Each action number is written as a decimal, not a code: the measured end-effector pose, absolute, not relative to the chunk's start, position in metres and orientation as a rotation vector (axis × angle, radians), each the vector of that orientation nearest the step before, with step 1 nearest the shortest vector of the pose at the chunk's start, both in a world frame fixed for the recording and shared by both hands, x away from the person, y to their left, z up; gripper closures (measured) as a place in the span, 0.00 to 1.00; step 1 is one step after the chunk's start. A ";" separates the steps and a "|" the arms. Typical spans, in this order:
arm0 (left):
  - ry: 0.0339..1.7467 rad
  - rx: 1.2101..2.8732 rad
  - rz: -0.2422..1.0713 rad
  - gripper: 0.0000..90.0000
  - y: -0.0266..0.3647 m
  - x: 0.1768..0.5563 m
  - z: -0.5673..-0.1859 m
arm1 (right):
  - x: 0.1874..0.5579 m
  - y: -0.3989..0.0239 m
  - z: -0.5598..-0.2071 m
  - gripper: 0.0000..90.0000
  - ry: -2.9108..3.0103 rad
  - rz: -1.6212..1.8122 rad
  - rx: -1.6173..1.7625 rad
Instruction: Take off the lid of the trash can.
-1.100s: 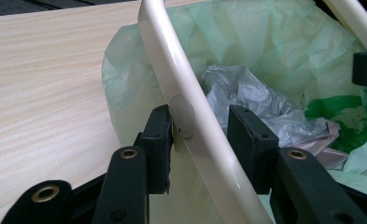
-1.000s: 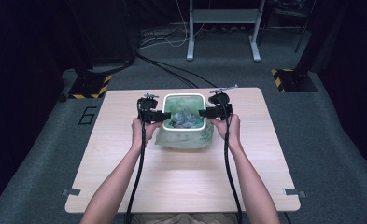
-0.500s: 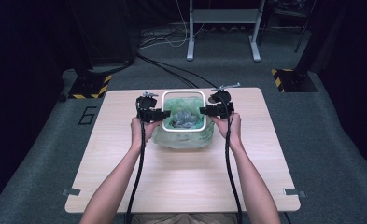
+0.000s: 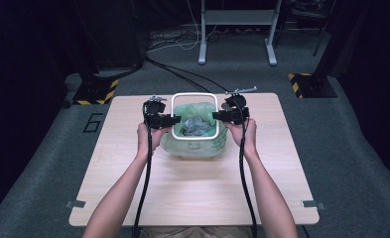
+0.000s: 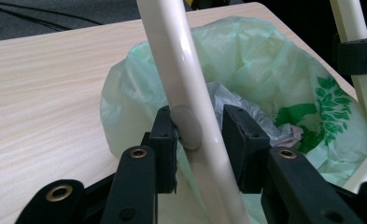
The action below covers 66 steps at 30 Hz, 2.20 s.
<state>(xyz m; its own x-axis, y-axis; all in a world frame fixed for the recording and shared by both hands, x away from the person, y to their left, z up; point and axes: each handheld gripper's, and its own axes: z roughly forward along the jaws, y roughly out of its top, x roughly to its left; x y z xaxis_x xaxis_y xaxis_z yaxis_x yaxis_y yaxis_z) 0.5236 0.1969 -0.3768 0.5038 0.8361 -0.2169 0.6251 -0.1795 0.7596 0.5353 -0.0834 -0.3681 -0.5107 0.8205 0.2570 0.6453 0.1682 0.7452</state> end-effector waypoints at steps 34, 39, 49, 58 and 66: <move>1.112 1.954 0.251 0.61 0.176 0.513 -0.370 | 0.530 -0.109 -0.349 0.85 2.199 1.272 1.483; 1.073 1.942 0.250 0.36 0.177 0.509 -0.373 | 0.531 -0.114 -0.353 0.85 2.194 1.262 1.498; 1.028 1.902 0.289 0.11 0.195 0.493 -0.373 | 0.531 -0.126 -0.357 0.85 2.183 1.254 1.523; 1.004 1.919 0.368 0.06 0.217 0.469 -0.386 | 0.529 -0.140 -0.356 0.85 2.157 1.267 1.543; 1.086 1.998 0.419 0.03 0.242 0.460 -0.427 | 0.526 -0.147 -0.351 0.85 2.142 1.289 1.533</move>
<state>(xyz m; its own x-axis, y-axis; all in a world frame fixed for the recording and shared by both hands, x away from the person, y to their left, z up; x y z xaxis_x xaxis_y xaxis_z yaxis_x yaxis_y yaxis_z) 0.4603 0.2415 -0.4267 0.5754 0.8135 -0.0842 0.5462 -0.3056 0.7799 0.5258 -0.1473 -0.3514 -0.4379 0.8464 0.3031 0.6641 0.0773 0.7437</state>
